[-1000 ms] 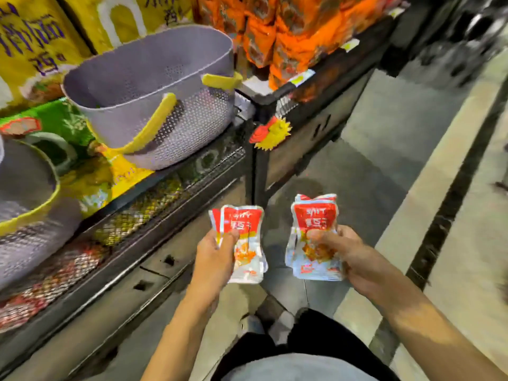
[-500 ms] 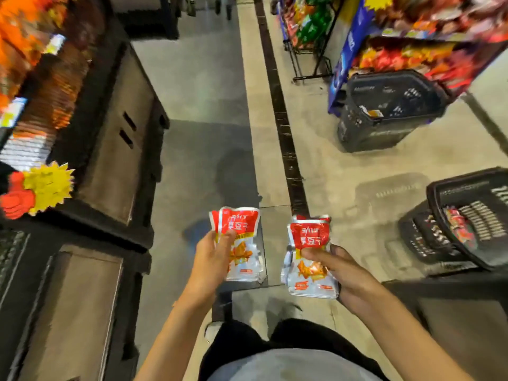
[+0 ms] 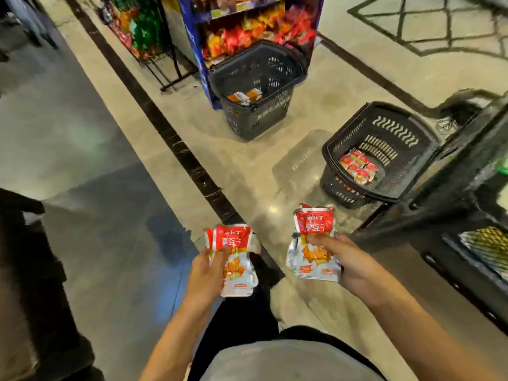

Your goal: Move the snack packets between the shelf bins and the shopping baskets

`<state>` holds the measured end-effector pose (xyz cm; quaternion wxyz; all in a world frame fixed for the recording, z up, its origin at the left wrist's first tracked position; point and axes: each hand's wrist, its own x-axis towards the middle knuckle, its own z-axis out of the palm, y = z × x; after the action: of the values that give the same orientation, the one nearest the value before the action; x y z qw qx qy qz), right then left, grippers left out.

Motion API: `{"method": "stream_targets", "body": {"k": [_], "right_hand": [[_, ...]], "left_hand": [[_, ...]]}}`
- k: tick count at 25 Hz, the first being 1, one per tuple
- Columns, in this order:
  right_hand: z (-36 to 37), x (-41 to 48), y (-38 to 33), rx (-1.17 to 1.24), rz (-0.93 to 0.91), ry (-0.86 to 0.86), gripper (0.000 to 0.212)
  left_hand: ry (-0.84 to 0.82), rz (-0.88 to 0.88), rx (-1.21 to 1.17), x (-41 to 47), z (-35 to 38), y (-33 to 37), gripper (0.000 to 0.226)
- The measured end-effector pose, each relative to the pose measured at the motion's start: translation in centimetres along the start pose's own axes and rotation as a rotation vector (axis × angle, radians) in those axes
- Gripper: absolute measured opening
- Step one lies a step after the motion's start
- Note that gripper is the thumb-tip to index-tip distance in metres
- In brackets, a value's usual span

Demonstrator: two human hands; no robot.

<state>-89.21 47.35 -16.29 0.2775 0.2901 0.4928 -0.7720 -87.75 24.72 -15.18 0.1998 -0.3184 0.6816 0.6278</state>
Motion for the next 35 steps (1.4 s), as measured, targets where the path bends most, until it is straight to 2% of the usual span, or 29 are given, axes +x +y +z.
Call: {"method": "stream_targets", "body": {"k": [2,3,7,10,15,23,28,30,33,35], "right_hand": [[-0.2,3.0,-3.1,0.032,-0.038,0.054,0.023],[-0.2,4.6,-4.9,0.056,-0.051,0.081,0.018],[-0.2,9.2,-11.8,0.187,-0.095,0.214,0.034],[-1.7,10.9,-14.8,0.302,-0.125,0.331,0.032],[-6.8,13.3,-17.7,0.531,-0.105,0.443,0.030],[-20.3,24.2,-25.2,0.595,-0.024,0.613,0.012],[-29.5,33.3,-28.0,0.693,-0.041,0.667,0.033],[-33.7,37.7,-28.3,0.733,-0.032,0.672,0.034],[-40.8,44.9,-28.1,0.691,-0.017,0.701,0.005],[-46.0,50.0,-27.3,0.642,0.012,0.713,0.015]], "left_hand": [[-0.058,0.007,0.013,3.6,1.7,3.1,0.024],[-0.090,0.020,0.024,5.6,2.6,5.1,0.023],[-0.247,0.089,0.211,13.9,7.2,14.6,0.023],[-0.340,0.156,0.307,19.1,12.3,20.6,0.022],[-0.501,0.127,0.451,25.8,23.3,26.1,0.017],[-0.562,-0.015,0.537,34.0,39.2,25.1,0.027],[-0.636,-0.073,0.587,40.9,49.9,23.0,0.021],[-0.620,-0.105,0.617,45.7,55.0,21.1,0.020],[-0.576,-0.149,0.621,53.2,62.9,17.0,0.023],[-0.523,-0.151,0.628,57.7,68.2,13.9,0.024]]}}
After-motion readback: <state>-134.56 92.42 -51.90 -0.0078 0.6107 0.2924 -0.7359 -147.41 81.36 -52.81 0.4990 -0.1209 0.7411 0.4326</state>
